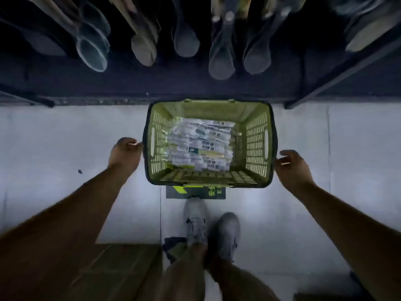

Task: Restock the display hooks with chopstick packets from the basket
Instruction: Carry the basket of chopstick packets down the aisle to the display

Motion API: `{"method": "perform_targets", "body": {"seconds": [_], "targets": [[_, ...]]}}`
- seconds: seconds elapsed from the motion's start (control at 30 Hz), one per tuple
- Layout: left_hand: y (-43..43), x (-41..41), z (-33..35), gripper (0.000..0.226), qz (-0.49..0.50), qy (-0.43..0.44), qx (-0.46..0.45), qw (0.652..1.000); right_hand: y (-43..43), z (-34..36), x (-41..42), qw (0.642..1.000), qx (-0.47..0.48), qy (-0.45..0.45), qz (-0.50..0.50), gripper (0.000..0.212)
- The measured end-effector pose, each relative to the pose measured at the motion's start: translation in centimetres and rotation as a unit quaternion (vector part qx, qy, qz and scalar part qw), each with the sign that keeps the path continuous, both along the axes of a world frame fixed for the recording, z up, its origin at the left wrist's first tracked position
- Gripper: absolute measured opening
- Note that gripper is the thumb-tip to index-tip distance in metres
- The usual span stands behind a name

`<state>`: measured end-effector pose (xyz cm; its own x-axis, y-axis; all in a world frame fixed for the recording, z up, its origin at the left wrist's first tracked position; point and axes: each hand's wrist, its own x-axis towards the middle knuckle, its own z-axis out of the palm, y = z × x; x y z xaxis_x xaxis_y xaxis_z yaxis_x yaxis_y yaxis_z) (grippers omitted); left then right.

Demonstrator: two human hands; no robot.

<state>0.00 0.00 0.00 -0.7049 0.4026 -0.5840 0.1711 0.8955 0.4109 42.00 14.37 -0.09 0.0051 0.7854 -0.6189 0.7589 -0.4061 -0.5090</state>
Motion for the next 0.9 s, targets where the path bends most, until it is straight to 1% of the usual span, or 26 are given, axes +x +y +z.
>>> {"method": "perform_targets", "body": {"seconds": [0.07,0.1,0.13,0.2,0.27,0.37,0.5,0.6,0.7,0.8,0.9], "targets": [[0.6,-0.3,-3.8,0.044,-0.004,0.037,-0.001,0.999,0.8,-4.2,-0.2,0.999,0.007,-0.028,-0.035,0.052],[0.8,-0.5,-5.6,0.05,-0.008,0.044,-0.002,0.999,1.2,-6.0,-0.4,0.998,0.014,-0.037,-0.05,0.053],[1.1,-0.2,-6.8,0.053,-0.012,0.045,-0.007,0.999,1.4,-7.5,-0.7,0.997,0.021,-0.04,-0.056,0.049],[1.2,-0.2,-9.3,0.048,-0.012,0.044,-0.021,0.999,1.4,-10.2,-1.1,0.997,0.047,-0.046,-0.051,0.035],[1.4,-0.3,-11.0,0.037,0.006,0.023,-0.005,1.0,1.5,-12.1,-1.3,0.995,0.072,-0.042,-0.063,0.026],[1.6,-0.5,-12.6,0.034,0.026,0.04,0.02,0.999,1.8,-13.3,-1.5,0.991,0.093,-0.034,-0.094,0.026],[1.8,-0.3,-12.2,0.04,0.049,0.051,0.034,0.997,1.9,-12.7,-1.6,0.989,0.095,-0.031,-0.108,0.03],[2.0,0.3,-10.2,0.045,0.06,0.029,0.044,0.997,1.6,-10.7,-1.4,0.987,0.101,-0.037,-0.123,0.034],[1.9,1.0,-6.2,0.047,0.036,0.042,0.045,0.997,0.7,-7.0,-0.5,0.983,0.098,-0.036,-0.149,0.036],[1.5,2.1,-0.2,0.045,0.004,0.047,0.043,0.998,-0.6,-1.3,1.0,0.98,0.087,-0.032,-0.174,0.037],[1.3,3.2,7.5,0.042,-0.016,0.046,0.046,0.998,-2.0,5.9,2.3,0.977,0.091,-0.035,-0.19,0.038]]}}
